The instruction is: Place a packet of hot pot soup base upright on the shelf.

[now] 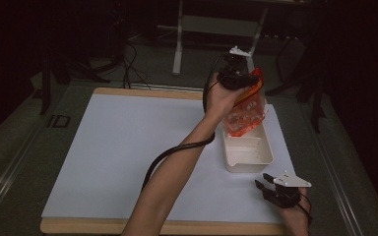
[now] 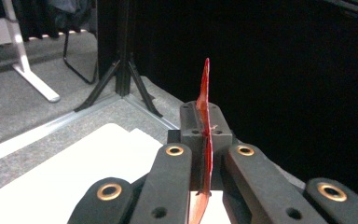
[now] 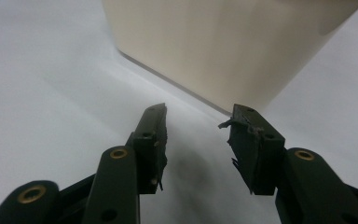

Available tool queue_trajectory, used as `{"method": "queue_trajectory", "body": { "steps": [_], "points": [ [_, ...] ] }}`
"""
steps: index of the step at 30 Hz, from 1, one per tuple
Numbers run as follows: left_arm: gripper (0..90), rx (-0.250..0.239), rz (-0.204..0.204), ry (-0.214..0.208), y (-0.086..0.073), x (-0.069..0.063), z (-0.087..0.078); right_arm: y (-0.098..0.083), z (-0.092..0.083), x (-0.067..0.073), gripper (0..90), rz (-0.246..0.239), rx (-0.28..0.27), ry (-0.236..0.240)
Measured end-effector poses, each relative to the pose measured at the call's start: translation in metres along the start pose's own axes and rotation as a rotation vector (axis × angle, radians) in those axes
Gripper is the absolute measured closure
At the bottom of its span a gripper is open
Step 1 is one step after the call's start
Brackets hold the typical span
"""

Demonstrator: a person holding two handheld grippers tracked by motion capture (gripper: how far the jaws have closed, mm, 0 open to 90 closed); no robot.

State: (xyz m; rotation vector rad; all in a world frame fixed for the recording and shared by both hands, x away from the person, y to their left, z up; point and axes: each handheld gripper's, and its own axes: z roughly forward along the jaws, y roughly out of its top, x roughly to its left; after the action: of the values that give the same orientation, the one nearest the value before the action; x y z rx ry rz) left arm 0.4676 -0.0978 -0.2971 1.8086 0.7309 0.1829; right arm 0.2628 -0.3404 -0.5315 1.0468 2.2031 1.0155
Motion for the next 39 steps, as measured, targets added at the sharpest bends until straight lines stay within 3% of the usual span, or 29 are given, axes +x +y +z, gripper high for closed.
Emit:
{"method": "queue_trajectory", "body": {
  "steps": [3,10,18,28,35,39],
  "points": [
    [89.9,0.011,0.005,0.013,-0.001,-0.002,0.004,0.0,0.0,0.0,55.8,0.0,0.0,-0.001],
    [89.8,0.017,-0.033,0.061,-0.003,0.001,0.008,0.0,-0.001,0.0,55.9,-0.001,0.001,0.0],
    [89.7,-0.001,-0.128,0.134,-0.008,0.009,0.01,-0.001,0.0,-0.001,55.9,0.001,0.0,0.0],
    [87.7,0.058,-0.073,0.143,-0.014,0.002,0.028,0.0,-0.001,-0.001,55.9,0.0,0.0,0.001],
    [86.4,0.098,-0.086,0.14,-0.023,0.005,0.044,-0.001,0.0,-0.002,55.8,-0.001,0.0,0.001],
    [86.1,0.123,-0.036,0.14,-0.023,-0.004,0.057,-0.001,-0.001,-0.003,55.8,0.003,-0.002,-0.002]
  ]
}}
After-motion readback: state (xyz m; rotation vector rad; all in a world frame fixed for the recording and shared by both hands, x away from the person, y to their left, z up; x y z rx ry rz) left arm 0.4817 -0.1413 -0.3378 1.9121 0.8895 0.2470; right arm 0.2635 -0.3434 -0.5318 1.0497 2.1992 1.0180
